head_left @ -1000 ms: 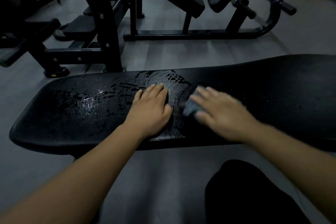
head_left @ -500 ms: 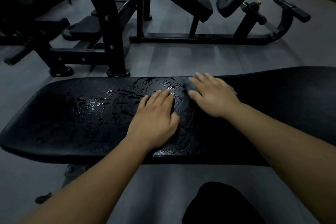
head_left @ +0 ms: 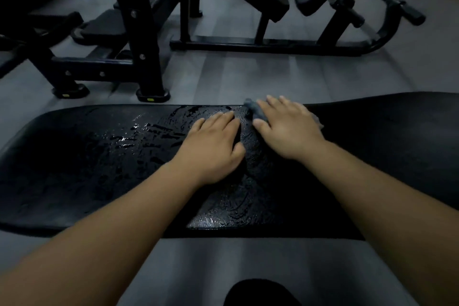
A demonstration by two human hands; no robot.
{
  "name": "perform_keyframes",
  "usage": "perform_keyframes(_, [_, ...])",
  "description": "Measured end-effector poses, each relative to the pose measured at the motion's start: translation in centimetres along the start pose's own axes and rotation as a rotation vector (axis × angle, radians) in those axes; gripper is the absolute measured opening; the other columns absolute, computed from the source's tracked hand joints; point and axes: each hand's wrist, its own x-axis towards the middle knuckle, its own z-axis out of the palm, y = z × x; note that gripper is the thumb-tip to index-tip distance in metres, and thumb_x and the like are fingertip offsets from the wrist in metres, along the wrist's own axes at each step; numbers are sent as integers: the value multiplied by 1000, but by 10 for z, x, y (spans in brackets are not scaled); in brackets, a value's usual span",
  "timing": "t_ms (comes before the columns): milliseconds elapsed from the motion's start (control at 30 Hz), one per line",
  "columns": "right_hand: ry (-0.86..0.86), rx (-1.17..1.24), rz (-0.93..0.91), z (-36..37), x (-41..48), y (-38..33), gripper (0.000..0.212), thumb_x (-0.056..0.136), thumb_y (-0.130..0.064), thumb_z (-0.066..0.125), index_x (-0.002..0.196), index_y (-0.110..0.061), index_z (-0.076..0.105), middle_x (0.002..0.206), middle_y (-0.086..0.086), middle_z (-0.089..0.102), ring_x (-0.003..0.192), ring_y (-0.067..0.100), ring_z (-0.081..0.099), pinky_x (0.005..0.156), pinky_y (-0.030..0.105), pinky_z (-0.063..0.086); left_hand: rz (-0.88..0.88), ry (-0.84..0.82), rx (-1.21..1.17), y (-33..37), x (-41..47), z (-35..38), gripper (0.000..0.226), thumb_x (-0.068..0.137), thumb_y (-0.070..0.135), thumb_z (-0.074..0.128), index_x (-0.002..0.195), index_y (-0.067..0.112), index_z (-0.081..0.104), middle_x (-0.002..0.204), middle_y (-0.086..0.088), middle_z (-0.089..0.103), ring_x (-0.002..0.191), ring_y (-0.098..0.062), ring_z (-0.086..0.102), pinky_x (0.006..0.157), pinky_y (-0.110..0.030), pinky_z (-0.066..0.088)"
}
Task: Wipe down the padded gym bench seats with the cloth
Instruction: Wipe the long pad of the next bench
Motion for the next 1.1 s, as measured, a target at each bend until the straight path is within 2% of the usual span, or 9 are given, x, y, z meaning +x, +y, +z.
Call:
perform_keyframes(167, [5, 72, -193, -3, -86, 5, 73, 93, -60, 13, 158, -30, 21, 166, -7, 13, 154, 16, 8, 124, 37, 10, -17, -17, 23, 13, 22, 11, 72, 90, 49, 16, 156, 19, 20, 166, -6, 10, 153, -23, 5, 121, -54, 5])
perform_keyframes(300, [-19, 35, 124, -7, -40, 63, 77, 90, -63, 11, 157, -29, 25, 166, -1, 20, 153, 21, 13, 123, 41, 14, 46, -5, 28, 29, 19, 21, 76, 89, 53, 11, 157, 21, 17, 167, -3, 8, 153, -23, 3, 121, -58, 4])
perform_keyframes(367, [-11, 13, 241, -5, -5, 49, 70, 94, -58, 15, 156, -27, 28, 164, 0, 25, 152, 23, 17, 122, 44, 14, 63, -4, 10, 31, 19, 20, 76, 89, 53, 11, 157, 20, 19, 167, -1, 9, 153, -21, 4, 121, -58, 5])
perform_keyframes(467, [10, 19, 73, -3, -19, 12, 74, 93, -56, 11, 156, -23, 29, 164, 1, 25, 152, 24, 18, 122, 44, 15, 70, -5, 1, 31, 19, 17, 78, 88, 54, 8, 156, 20, 21, 167, -1, 10, 153, -20, 3, 121, -58, 4])
perform_keyframes(567, [-37, 62, -82, -8, -70, 30, 70, 95, -58, 17, 157, -28, 27, 166, -4, 17, 154, 19, 12, 123, 40, 14, 56, -17, 18, 29, 25, 16, 80, 86, 57, 6, 157, 21, 19, 167, 0, 8, 153, -20, 3, 120, -60, 6])
perform_keyframes(667, [-17, 47, 52, -9, -58, 80, 74, 91, -62, 15, 157, -31, 26, 166, -4, 20, 154, 20, 13, 122, 40, 15, 18, -39, 41, 35, 30, 19, 78, 87, 58, 7, 157, 25, 13, 167, 2, 4, 153, -19, 0, 120, -60, 5])
perform_keyframes(767, [-10, 4, 174, -3, -24, 79, 68, 96, -59, 16, 158, -31, 20, 167, -1, 15, 154, 22, 9, 123, 44, 12, -14, -34, 53, 41, 34, 22, 75, 89, 58, 11, 157, 27, 12, 167, 4, 3, 153, -18, 0, 120, -60, 4])
perform_keyframes(967, [-80, 46, -212, -13, -104, 77, 78, 87, -68, 3, 159, -38, 11, 167, -12, -1, 154, 11, -4, 124, 35, 2, -34, -7, 69, 42, 32, 21, 78, 87, 60, 6, 158, 28, 12, 167, 6, 5, 153, -16, 2, 122, -54, 3])
perform_keyframes(1100, [-57, 43, -63, -14, -82, 107, 65, 99, -63, 18, 158, -37, 14, 168, -10, 4, 154, 14, 0, 124, 38, 6, -68, -8, 34, 56, 18, 20, 63, 101, 51, 25, 158, 26, 16, 167, 5, 8, 153, -16, 4, 124, -45, 5])
